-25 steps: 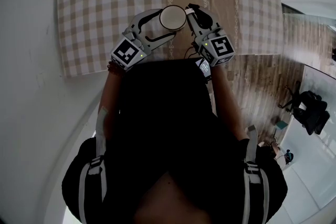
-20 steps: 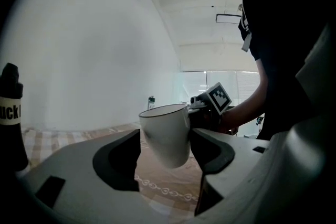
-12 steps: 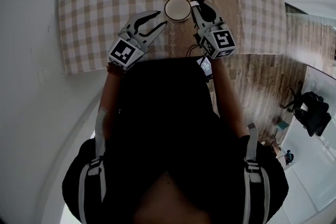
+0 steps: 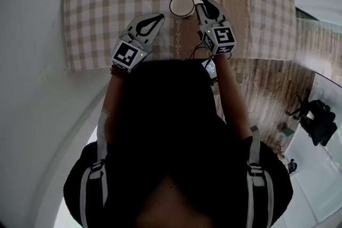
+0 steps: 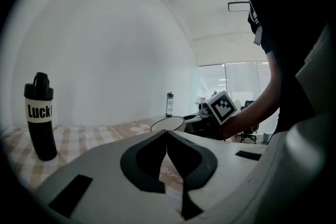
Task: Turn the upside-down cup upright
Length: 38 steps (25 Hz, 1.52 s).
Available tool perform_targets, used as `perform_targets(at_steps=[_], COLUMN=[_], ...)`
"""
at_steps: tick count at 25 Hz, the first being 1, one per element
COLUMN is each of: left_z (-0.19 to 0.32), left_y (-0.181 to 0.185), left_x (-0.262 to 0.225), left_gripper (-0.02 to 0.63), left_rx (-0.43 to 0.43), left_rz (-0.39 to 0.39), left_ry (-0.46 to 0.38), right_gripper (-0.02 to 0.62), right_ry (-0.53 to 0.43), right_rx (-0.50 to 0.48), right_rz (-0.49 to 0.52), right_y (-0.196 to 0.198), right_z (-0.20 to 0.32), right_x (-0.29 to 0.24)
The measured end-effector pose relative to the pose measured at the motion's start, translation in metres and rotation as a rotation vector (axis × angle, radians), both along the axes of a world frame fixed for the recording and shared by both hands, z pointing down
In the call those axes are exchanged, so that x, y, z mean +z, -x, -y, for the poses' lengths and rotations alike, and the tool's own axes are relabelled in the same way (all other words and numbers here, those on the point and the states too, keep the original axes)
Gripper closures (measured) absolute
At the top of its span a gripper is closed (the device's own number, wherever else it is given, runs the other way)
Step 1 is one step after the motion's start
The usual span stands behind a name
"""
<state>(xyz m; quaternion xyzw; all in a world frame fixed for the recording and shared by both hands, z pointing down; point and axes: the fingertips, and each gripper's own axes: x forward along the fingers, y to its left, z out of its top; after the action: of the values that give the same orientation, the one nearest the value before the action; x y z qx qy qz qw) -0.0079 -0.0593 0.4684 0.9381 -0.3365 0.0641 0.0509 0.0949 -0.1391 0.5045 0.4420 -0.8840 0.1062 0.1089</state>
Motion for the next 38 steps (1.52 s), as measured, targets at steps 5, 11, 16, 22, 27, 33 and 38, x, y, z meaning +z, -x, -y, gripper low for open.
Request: perform_targets(at_steps=[5, 11, 16, 22, 27, 33, 38], left_z=[-0.002, -0.004, -0.002, 0.000, 0.001, 0.003, 0.003], left_y=[-0.004, -0.009, -0.012, -0.017, -0.018, -0.017, -0.018], left_x=[0.000, 0.006, 0.004, 0.010, 0.013, 0.015, 0.017], left_gripper=[0.603, 0.603, 0.603, 0.603, 0.603, 0.603, 0.603], left_rx=[-0.003, 0.000, -0.001, 0.013, 0.022, 0.025, 0.032], left_rz=[0.025, 0.032, 0.026, 0.024, 0.020, 0.020, 0.016], left_ry=[0.013, 0.013, 0.020, 0.014, 0.025, 0.024, 0.019], right_gripper=[0.552, 0.554, 0.554, 0.554, 0.551, 0.546, 0.541], right_ry=[0.032, 0.013, -0.009, -0.029, -0.040, -0.057, -0.055], right_rx=[-0.014, -0.042, -0.082, -0.148, -0.177, -0.207, -0.214], right_rz=[-0.019, -0.098, -0.146, -0.185, -0.215, -0.262, -0.274], right_y=[0.001, 0.005, 0.011, 0.013, 0.013, 0.010, 0.006], right_z=[0.003, 0.004, 0.004, -0.001, -0.007, -0.014, -0.022], right_x=[0.019, 0.034, 0.037, 0.034, 0.033, 0.034, 0.035])
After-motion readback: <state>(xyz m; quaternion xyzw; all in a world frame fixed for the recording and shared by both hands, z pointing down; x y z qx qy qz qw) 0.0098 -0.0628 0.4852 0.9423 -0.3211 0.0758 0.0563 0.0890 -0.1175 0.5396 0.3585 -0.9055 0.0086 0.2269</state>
